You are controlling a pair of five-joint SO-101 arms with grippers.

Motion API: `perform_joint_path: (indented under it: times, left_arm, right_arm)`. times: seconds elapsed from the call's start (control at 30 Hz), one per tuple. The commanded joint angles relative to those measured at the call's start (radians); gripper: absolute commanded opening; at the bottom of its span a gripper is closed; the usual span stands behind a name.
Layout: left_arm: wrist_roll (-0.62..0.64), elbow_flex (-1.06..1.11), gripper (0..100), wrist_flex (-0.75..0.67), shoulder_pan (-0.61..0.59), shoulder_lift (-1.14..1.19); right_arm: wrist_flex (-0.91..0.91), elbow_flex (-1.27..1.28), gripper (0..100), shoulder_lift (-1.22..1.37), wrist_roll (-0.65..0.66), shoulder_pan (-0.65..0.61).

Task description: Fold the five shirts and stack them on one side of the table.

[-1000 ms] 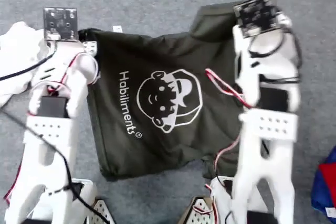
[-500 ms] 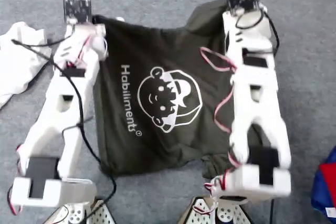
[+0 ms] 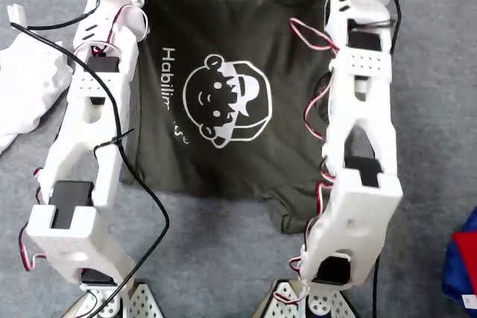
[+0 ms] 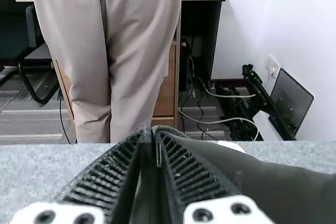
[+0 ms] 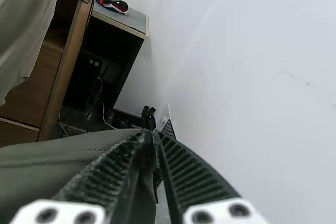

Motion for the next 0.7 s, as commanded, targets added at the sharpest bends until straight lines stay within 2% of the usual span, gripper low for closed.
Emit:
perform_joint_path:
  times: [0.0,0.17,0.37,0.53,0.67]
  left_arm:
    - [-0.005,-0.054,2,-0.009,-0.015,-0.007]
    - [-0.008,-0.063,2,0.207,-0.017,-0.008]
    - [-0.098,-0.057,2,0.399,-0.015,-0.005]
    - [-0.114,-0.063,2,0.568,-0.011,-0.013]
    - [-0.132,-0.064,2,0.718,-0.006,-0.015]
  right_arm:
    - [0.074,-0.189,0.5,0.042,-0.003,-0.016]
    - [0.333,-0.302,0.5,0.071,-0.002,-0.027]
    - [0.735,-0.398,0.6,0.028,-0.002,-0.030]
    - [1.109,-0.456,0.6,-0.018,0.041,-0.036]
    - [1.264,-0.473,0.5,-0.036,0.040,-0.048]
